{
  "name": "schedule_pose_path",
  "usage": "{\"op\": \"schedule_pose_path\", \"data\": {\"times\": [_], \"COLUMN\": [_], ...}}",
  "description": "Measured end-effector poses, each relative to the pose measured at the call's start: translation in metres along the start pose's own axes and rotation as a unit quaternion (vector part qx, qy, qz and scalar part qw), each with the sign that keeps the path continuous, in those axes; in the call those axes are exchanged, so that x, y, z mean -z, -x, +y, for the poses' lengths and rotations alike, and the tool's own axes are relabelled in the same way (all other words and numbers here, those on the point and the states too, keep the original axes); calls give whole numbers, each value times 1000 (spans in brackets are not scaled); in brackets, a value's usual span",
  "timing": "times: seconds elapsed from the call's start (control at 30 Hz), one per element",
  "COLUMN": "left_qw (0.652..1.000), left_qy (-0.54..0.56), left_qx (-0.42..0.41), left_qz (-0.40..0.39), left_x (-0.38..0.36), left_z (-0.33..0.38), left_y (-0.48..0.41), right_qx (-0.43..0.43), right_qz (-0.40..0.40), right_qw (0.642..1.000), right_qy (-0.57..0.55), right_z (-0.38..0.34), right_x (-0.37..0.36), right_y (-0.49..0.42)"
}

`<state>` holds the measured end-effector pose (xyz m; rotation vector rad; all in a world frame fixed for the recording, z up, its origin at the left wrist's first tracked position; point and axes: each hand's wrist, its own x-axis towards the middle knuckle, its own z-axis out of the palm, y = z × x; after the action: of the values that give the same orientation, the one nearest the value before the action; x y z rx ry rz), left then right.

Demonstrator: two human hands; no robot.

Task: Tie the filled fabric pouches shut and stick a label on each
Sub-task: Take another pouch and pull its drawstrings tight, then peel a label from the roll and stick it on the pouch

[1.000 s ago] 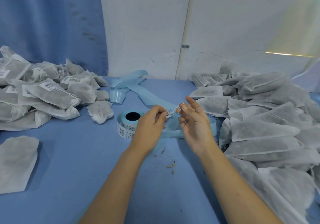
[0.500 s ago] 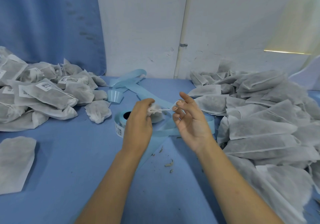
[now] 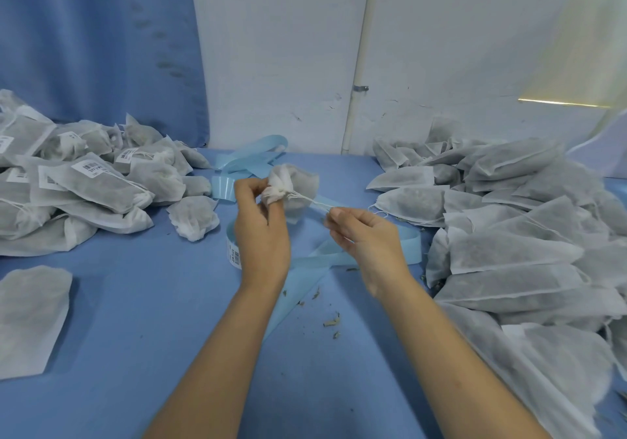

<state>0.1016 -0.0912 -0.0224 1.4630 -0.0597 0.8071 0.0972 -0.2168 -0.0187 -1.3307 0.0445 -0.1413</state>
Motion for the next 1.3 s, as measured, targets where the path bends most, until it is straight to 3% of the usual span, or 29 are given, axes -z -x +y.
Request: {"op": "schedule_pose_path", "data": {"times": [0.13, 0.3, 0.53, 0.7, 0.97, 1.13, 1.3], "left_qw": [999, 998, 965, 977, 975, 954, 944], "left_qy": [12, 15, 184, 125, 117, 190, 231], "left_qx": [25, 53, 185, 153, 184, 230, 235], "left_qz": [22, 23, -37, -75, -28, 1, 4], "left_x": [-1, 1, -2, -9, -10, -5, 3], "left_z": [1, 4, 0, -5, -12, -7, -5], "left_y": [-1, -5, -6, 2, -1, -9, -17], "right_qx": [-16, -17, -32, -38, -34, -47, -47], "right_qz": [0, -20, -1, -21, -35, -55, -167], "right_qw": [999, 1000, 998, 996, 997, 996, 954], "right_qy": [36, -7, -46, -75, -66, 47, 246], "right_z": [2, -1, 1, 7, 7, 1, 13], "right_x": [-4, -5, -7, -14, -15, -16, -19], "right_y": [1, 2, 4, 5, 8, 13, 17]}}
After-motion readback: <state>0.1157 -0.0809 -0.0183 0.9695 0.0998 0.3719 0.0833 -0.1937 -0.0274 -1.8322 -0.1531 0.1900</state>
